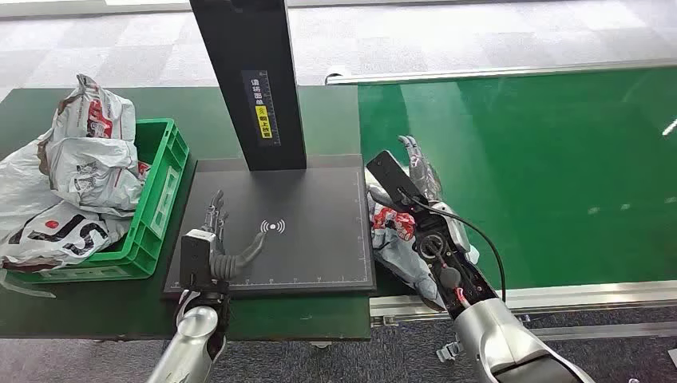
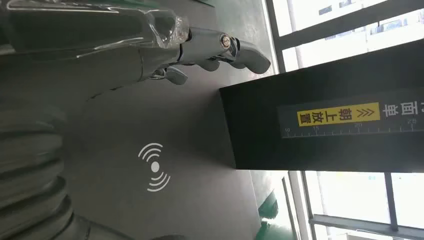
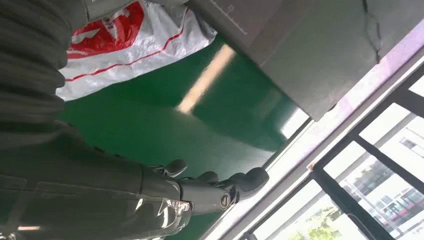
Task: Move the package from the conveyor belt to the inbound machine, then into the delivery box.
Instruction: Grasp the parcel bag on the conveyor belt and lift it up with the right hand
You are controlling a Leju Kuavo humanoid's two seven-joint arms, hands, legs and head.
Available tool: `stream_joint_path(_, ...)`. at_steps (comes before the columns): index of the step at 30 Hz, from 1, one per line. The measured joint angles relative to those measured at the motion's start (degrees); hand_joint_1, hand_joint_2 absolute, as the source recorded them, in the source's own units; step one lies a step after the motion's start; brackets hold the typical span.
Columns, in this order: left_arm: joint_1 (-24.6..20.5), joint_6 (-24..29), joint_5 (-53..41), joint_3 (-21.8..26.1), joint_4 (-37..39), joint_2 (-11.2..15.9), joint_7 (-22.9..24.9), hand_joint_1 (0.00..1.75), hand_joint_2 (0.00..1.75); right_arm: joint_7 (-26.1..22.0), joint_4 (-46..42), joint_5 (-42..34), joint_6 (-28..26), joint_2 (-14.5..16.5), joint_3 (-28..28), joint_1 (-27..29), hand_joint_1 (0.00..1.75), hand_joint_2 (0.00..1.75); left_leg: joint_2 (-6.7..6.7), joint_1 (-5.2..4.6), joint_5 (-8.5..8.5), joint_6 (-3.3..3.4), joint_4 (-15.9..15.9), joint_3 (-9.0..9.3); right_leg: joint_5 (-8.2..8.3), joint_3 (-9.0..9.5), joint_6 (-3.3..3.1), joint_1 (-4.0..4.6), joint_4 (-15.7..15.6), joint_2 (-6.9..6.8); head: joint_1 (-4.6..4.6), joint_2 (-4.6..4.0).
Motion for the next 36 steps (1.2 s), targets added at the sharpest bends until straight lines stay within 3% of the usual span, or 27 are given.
stream_joint_path(3,-0.01,-0.07,-0.28,0.05,0.0,-0.11,0.02,0.0,1.75,1.52,0.05,2.67,1.42,-0.02,-0.87,0.0,0.0,1.75,0.01,0.0,0.0,0.0,0.0,0.0,0.0,0.0,0.0,0.0,0.0,0.0,0.0,-0.01)
stream_joint_path(10,-0.05,-0.56,-1.49,0.13,0.11,-0.64,0.7,0.0,1.75,13.43,2.77,17.14,10.81,-0.63,-1.88,0.08,0.0,1.75,-0.01,0.0,0.0,0.0,0.0,0.0,0.0,-0.01,0.0,0.0,0.0,0.0,-0.01,-0.01)
stream_joint_path(25,-0.08,-0.7,-1.86,0.65,0.29,-1.21,0.84,0.0,1.75,14.44,5.58,18.9,11.93,-1.1,-2.29,0.08,0.0,1.75,0.01,0.0,0.0,0.0,0.0,0.01,0.0,-0.01,0.0,0.0,0.0,0.0,-0.01,-0.01)
stream_joint_path(30,-0.35,-0.88,-2.62,0.79,1.1,-1.7,0.95,0.0,1.75,16.02,6.68,23.43,17.15,-1.51,-3.13,0.24,0.0,1.75,-0.01,0.0,0.0,0.0,0.01,0.01,0.0,0.0,0.0,0.0,0.0,0.0,0.0,-0.01)
stream_joint_path(36,-1.54,-1.5,-3.18,0.86,3.2,-2.41,0.63,0.0,1.75,14.22,8.4,26.27,22.16,-1.61,-4.73,0.95,0.0,1.75,-0.01,0.0,0.0,0.0,0.01,0.01,0.0,-0.01,0.0,0.0,0.0,0.0,-0.01,0.0)
